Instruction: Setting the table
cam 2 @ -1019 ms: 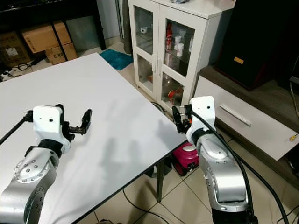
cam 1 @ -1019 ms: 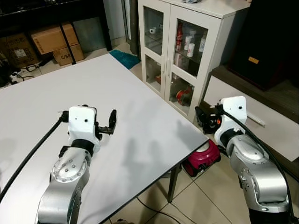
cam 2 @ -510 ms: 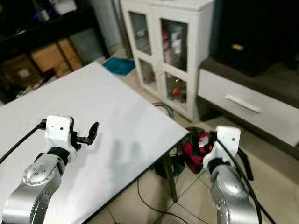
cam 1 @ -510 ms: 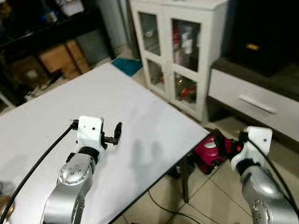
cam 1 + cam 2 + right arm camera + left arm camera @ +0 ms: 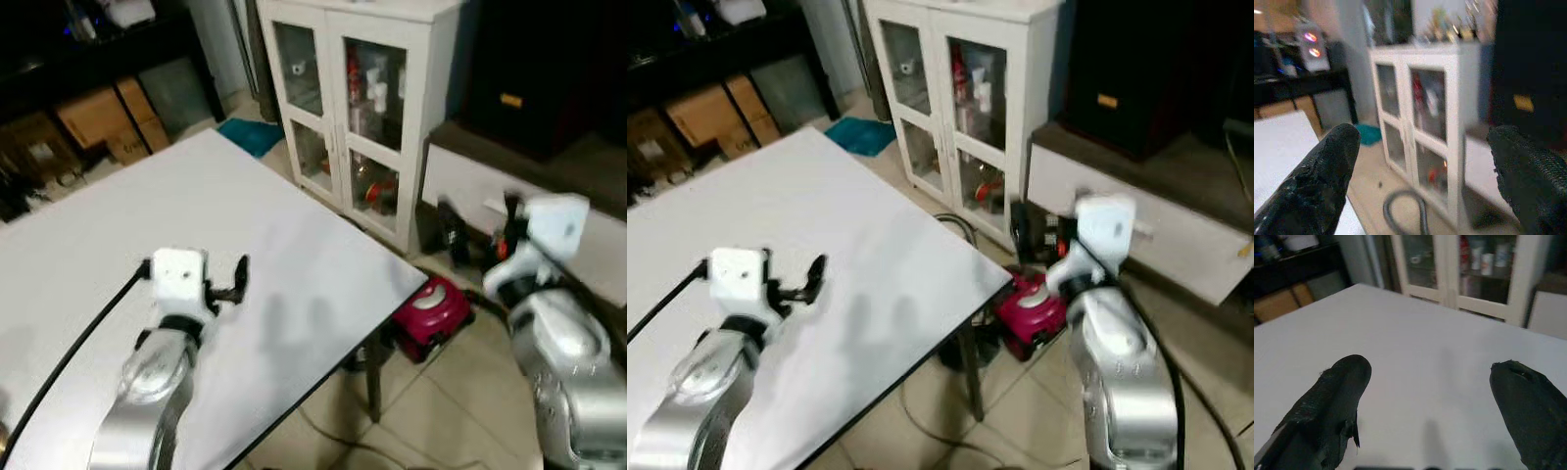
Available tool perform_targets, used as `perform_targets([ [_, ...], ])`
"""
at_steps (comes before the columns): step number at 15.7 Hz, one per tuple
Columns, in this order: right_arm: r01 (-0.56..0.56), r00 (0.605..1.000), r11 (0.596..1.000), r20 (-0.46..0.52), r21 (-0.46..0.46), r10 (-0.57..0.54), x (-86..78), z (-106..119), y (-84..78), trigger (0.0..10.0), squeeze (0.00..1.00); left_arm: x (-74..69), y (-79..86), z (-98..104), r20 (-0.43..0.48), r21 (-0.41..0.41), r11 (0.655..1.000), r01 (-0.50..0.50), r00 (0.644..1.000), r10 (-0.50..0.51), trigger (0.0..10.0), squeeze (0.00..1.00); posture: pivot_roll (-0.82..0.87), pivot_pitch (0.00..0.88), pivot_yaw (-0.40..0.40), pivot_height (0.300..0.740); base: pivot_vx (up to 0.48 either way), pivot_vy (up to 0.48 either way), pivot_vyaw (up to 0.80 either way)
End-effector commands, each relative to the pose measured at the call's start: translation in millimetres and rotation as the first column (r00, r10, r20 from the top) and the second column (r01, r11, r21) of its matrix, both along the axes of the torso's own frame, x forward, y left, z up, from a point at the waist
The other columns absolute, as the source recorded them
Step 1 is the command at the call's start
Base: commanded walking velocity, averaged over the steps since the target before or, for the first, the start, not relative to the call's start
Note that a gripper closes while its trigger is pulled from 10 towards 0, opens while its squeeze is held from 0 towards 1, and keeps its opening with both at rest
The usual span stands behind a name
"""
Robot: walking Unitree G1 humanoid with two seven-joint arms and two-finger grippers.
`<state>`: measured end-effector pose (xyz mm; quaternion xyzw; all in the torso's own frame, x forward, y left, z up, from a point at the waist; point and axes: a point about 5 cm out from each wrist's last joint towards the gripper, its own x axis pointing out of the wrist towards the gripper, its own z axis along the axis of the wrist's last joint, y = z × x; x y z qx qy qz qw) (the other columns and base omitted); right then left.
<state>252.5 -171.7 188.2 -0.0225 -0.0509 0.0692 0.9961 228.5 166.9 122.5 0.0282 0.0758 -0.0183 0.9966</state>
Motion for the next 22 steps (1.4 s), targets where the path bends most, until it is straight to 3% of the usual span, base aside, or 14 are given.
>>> perform_targets([
  [1, -0.065, 0.997, 0.998, -0.029, -0.013, 0.065, 2.2, -4.1, 7.9, 10.0, 1.00, -4.3, 7.5, 6.1, 0.034, 0.026, 0.999, -0.045, 0.998, 0.044, 10.0, 1.00, -0.17, 0.000, 0.072, 0.740, 0.000, 0.000, 0.00],
  [2, -0.081, 0.996, 0.994, -0.050, -0.072, 0.077, 6.5, -10.3, 10.5, 10.0, 1.00, -8.3, 7.9, 14.7, 0.079, 0.031, 0.999, -0.038, 0.996, 0.035, 10.0, 1.00, -0.16, 0.000, 0.063, 0.740, 0.000, 0.000, 0.00],
  [4, -0.048, 0.992, 0.999, -0.115, 0.009, 0.049, 7.5, -23.4, 8.0, 10.0, 1.00, -7.0, 7.7, 28.8, 0.127, 0.094, 0.995, -0.019, 0.992, 0.007, 10.0, 1.00, -0.14, 0.000, 0.065, 0.740, 0.000, 0.000, 0.00],
  [6, -0.050, 0.989, 0.998, -0.138, 0.034, 0.055, 2.0, -28.5, 7.3, 10.0, 1.00, -3.7, 7.4, 36.7, 0.161, 0.096, 0.995, 0.000, 0.987, -0.016, 10.0, 1.00, -0.15, 0.000, 0.078, 0.740, 0.000, 0.000, 0.40],
  [9, -0.122, 0.986, 0.992, -0.111, 0.002, 0.122, 0.4, -22.1, 14.2, 10.0, 1.00, -3.7, 2.9, 36.0, 0.169, 0.089, 0.996, -0.021, 0.986, 0.006, 10.0, 1.00, -0.15, 0.000, 0.068, 0.740, 0.000, 0.000, 0.80],
  [11, -0.131, 0.988, 0.991, -0.086, 0.002, 0.131, 3.5, -16.7, 13.2, 10.0, 1.00, -3.0, 0.2, 43.3, 0.183, 0.086, 0.996, -0.012, 0.983, -0.004, 10.0, 0.92, -0.15, 0.000, 0.070, 0.740, 0.000, 0.000, 0.80],
  [14, -0.107, 0.993, 0.994, -0.055, -0.007, 0.106, 3.6, -10.2, 11.4, 10.0, 1.00, 3.5, 2.8, 55.0, 0.208, 0.074, 0.997, -0.009, 0.978, -0.007, 10.0, 0.91, -0.18, 0.000, 0.100, 0.740, 0.000, 0.000, 0.80],
  [15, -0.099, 0.994, 0.995, -0.047, -0.003, 0.099, 1.0, -8.1, 14.5, 10.0, 1.00, 4.5, 3.9, 54.6, 0.204, 0.071, 0.997, 0.006, 0.979, -0.021, 10.0, 0.71, -0.19, 0.006, 0.103, 0.740, 0.000, 0.000, 0.80],
  [16, -0.092, 0.995, 0.996, -0.050, -0.010, 0.091, -2.9, -9.2, 16.4, 10.0, 1.00, 3.6, 1.8, 50.9, 0.189, 0.104, 0.994, 0.020, 0.981, -0.040, 10.0, 0.11, -0.18, 0.000, 0.097, 0.740, 0.000, 0.000, 0.80],
  [17, -0.114, 0.991, 0.993, -0.073, 0.013, 0.115, -5.9, -14.8, 20.8, 10.0, 1.00, 0.2, 1.1, 49.5, 0.184, 0.114, 0.994, 0.006, 0.983, -0.026, 10.0, 0.00, -0.17, 0.000, 0.086, 0.740, 0.000, 0.000, 0.80],
  [20, -0.184, 0.977, 0.982, -0.102, 0.033, 0.186, -7.4, -21.6, 37.0, 10.0, 1.00, -8.2, 6.4, 50.7, 0.212, 0.143, 0.987, -0.076, 0.976, 0.044, 10.0, 0.00, -0.15, 0.000, 0.080, 0.740, 0.000, 0.000, 0.80],
  [22, -0.213, 0.973, 0.977, -0.090, 0.011, 0.213, -1.9, -18.2, 37.8, 10.0, 1.00, -8.8, 10.0, 43.4, 0.183, 0.140, 0.985, -0.097, 0.981, 0.071, 10.0, 0.00, -0.13, 0.000, 0.077, 0.740, 0.000, 0.000, 0.80],
])
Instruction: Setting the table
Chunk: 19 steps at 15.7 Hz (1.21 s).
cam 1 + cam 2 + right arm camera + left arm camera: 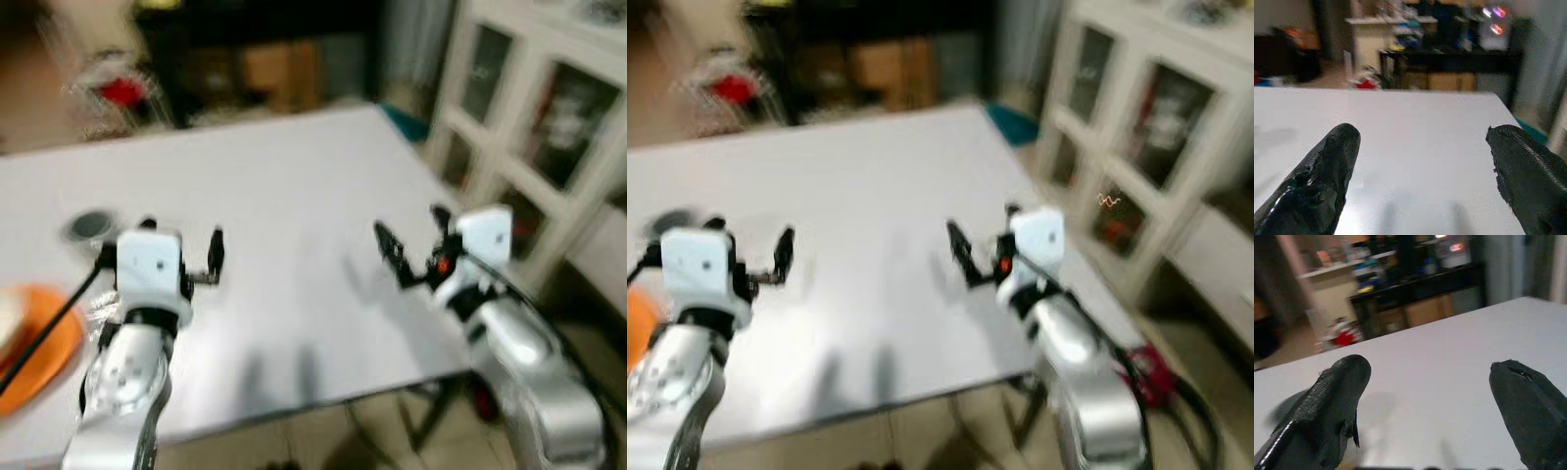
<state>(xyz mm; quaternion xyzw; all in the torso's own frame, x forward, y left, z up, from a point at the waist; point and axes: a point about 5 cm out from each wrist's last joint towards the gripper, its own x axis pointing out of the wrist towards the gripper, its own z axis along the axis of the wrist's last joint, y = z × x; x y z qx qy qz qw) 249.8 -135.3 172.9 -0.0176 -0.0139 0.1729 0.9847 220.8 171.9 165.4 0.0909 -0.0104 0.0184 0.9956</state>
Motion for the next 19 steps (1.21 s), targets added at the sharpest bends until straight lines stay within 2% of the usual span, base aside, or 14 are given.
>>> perform_targets([
  [1, -0.010, 1.000, 1.000, -0.008, 0.009, 0.010, 3.0, 0.5, -0.7, 10.0, 1.00, -1.5, 6.3, 3.1, 0.002, -0.028, 0.999, -0.039, 0.999, 0.039, 10.0, 0.00, -0.12, 0.000, 0.068, 0.740, 0.000, 0.000, 0.80],
  [3, -0.009, 1.000, 1.000, -0.026, 0.027, 0.010, 10.6, -3.4, -1.6, 10.0, 1.00, -8.2, 17.1, 8.9, 0.011, 0.011, 0.997, -0.076, 0.997, 0.076, 10.0, 0.00, -0.07, 0.000, 0.032, 0.740, 0.000, 0.000, 0.80],
  [5, 0.001, 0.999, 0.998, -0.040, 0.055, 0.001, 15.4, -5.5, -0.3, 10.0, 1.00, -12.6, 21.1, 12.1, 0.009, 0.046, 0.995, -0.088, 0.996, 0.087, 10.0, 0.00, -0.05, 0.000, 0.020, 0.740, 0.000, 0.253, 0.80],
  [11, 0.059, 0.998, 0.989, -0.038, 0.136, -0.054, 21.9, -3.7, -2.6, 10.0, 1.00, -1.7, 25.1, 23.9, 0.036, 0.072, 0.996, -0.058, 0.998, 0.056, 10.0, 0.00, -0.05, 0.000, 0.059, 0.740, 0.000, 0.271, 0.80],
  [13, 0.066, 0.998, 0.984, -0.029, 0.167, -0.062, 20.8, -0.4, 0.1, 10.0, 1.00, 1.9, 32.5, 28.3, 0.046, 0.084, 0.994, -0.068, 0.997, 0.064, 10.0, 0.00, -0.04, 0.000, 0.055, 0.740, 0.000, 0.270, 0.80],
  [19, 0.077, 0.997, 0.980, -0.019, 0.181, -0.075, 22.6, 2.3, 0.3, 10.0, 1.00, -5.1, 37.1, 23.1, 0.018, 0.088, 0.992, -0.086, 0.996, 0.084, 10.0, 0.00, -0.04, 0.000, 0.042, 0.740, 0.000, 0.269, 0.80],
])
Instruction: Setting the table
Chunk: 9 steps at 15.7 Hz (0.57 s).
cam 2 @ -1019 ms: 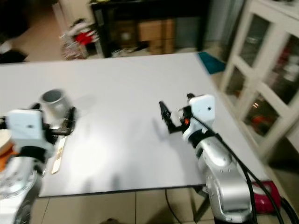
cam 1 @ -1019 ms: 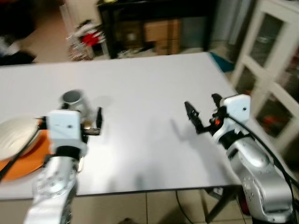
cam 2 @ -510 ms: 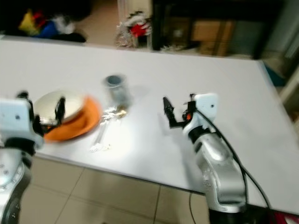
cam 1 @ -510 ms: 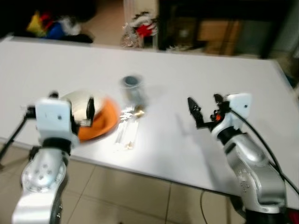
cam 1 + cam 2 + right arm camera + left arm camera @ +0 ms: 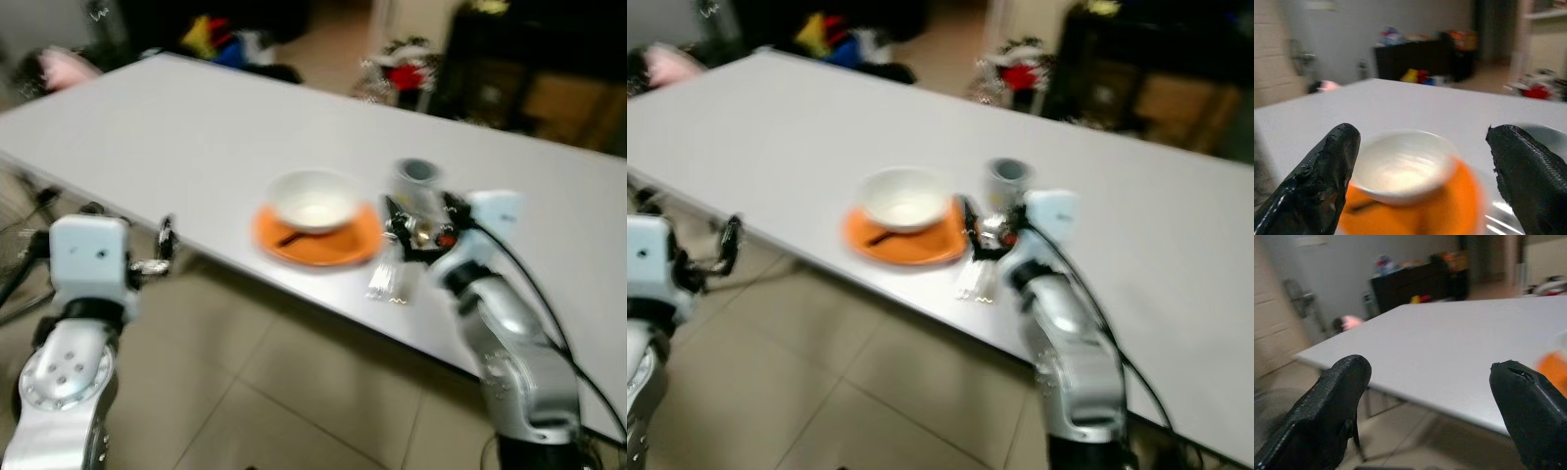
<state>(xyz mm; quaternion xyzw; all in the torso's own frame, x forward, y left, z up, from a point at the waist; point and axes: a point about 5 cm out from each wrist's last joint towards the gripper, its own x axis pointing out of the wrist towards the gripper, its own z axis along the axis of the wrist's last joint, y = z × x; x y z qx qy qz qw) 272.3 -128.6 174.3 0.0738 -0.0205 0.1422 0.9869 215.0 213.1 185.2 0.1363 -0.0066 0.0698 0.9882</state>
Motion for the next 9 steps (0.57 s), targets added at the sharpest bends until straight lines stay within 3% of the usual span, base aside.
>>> perform_targets([
  [1, 0.018, 1.000, 1.000, 0.004, -0.002, -0.018, 0.1, 1.9, -5.8, 10.0, 1.00, 0.4, -4.7, 2.4, 0.010, -0.004, 1.000, 0.022, 1.000, -0.022, 10.0, 0.00, -0.04, 0.000, 0.037, 0.740, 0.000, 0.270, 0.80],
  [5, 0.014, 1.000, 1.000, -0.001, 0.001, -0.014, -1.1, 1.6, -2.6, 10.0, 1.00, -3.0, -5.8, -3.5, -0.014, -0.006, 1.000, 0.023, 1.000, -0.023, 10.0, 0.00, -0.04, 0.000, 0.034, 0.740, 0.000, 0.267, 0.80],
  [9, 0.068, 0.998, 0.997, 0.001, -0.038, -0.068, -5.7, -8.6, -11.6, 10.0, 1.00, -1.9, -16.8, -19.8, -0.052, -0.035, 0.997, 0.065, 0.996, -0.067, 10.0, 0.00, -0.07, 0.000, 0.068, 0.740, 0.000, 0.260, 0.80],
])
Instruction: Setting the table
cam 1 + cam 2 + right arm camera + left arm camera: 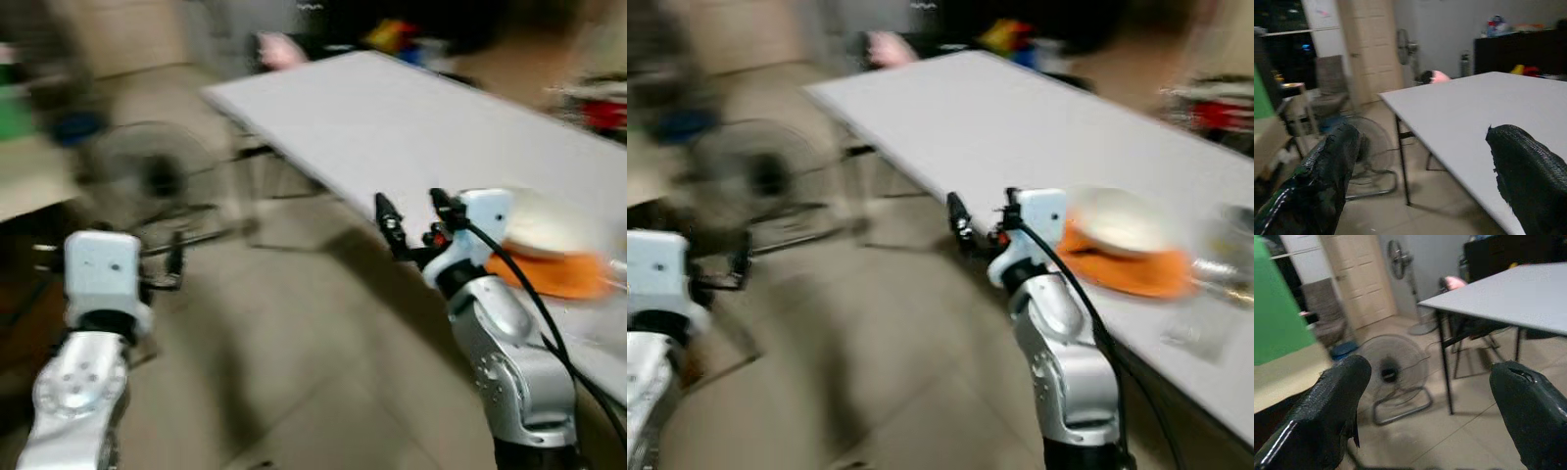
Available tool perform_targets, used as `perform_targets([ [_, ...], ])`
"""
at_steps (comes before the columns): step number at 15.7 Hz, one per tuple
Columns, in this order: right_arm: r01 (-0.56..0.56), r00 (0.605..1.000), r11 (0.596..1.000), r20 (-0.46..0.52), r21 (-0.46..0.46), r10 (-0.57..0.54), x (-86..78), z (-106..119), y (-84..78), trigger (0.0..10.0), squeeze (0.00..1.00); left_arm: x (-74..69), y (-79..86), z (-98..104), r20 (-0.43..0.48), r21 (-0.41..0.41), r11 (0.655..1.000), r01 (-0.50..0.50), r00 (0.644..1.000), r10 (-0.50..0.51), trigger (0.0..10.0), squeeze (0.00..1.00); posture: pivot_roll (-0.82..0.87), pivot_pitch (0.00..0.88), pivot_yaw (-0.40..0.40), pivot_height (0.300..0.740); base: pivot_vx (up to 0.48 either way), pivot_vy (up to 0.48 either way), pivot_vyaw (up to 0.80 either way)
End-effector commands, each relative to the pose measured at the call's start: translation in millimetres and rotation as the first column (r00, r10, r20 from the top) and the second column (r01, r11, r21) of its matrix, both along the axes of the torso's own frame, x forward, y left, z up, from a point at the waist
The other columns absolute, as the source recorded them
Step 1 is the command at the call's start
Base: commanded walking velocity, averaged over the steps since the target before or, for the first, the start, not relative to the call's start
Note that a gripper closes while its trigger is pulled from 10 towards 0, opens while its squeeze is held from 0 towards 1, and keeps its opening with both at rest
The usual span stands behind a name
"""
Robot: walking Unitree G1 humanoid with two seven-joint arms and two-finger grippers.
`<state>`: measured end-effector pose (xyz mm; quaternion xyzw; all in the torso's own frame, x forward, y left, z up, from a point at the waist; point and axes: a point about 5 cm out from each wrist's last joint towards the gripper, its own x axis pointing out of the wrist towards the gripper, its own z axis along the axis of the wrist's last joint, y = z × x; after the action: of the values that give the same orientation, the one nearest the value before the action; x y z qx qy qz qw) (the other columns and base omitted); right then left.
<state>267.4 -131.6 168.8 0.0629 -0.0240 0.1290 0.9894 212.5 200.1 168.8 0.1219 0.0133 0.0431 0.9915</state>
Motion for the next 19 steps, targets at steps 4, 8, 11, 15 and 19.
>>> perform_targets([
  [4, 0.043, 0.998, 0.997, -0.041, -0.068, -0.046, -9.6, -16.8, -16.2, 10.0, 1.00, -1.8, -6.1, -9.8, -0.023, -0.011, 1.000, 0.018, 1.000, -0.018, 10.0, 0.00, -0.08, 0.000, 0.072, 0.740, 0.000, 0.259, 0.80],
  [8, -0.012, 0.994, 0.996, -0.106, -0.090, 0.003, -11.1, -28.6, -10.4, 10.0, 1.00, -11.2, -5.2, -8.3, -0.004, -0.009, 1.000, -0.027, 1.000, 0.027, 10.0, 0.00, -0.05, 0.000, 0.049, 0.740, 0.000, 0.000, 0.40],
  [11, -0.083, 0.985, 0.987, -0.159, -0.135, 0.061, -12.7, -43.3, -3.0, 10.0, 0.00, -26.5, 0.9, -11.7, -0.009, 0.007, 0.997, -0.073, 0.997, 0.073, 10.0, 0.00, -0.01, 0.003, 0.025, 0.740, 0.096, 0.000, 0.00],
  [15, -0.140, 0.980, 0.984, -0.160, -0.114, 0.121, -7.9, -41.6, 4.7, 10.0, 0.00, -37.0, 5.5, -11.1, -0.015, 0.010, 0.994, -0.106, 0.994, 0.106, 10.0, 0.00, 0.02, 0.007, 0.002, 0.740, 0.339, 0.000, 0.60],
  [19, -0.171, 0.977, 0.979, -0.149, -0.111, 0.154, -1.6, -40.1, 12.7, 10.0, 0.00, -44.5, 6.4, -10.3, -0.013, 0.011, 0.992, -0.126, 0.992, 0.126, 10.0, 0.00, 0.04, 0.006, -0.016, 0.740, 0.352, 0.000, 0.80],
])
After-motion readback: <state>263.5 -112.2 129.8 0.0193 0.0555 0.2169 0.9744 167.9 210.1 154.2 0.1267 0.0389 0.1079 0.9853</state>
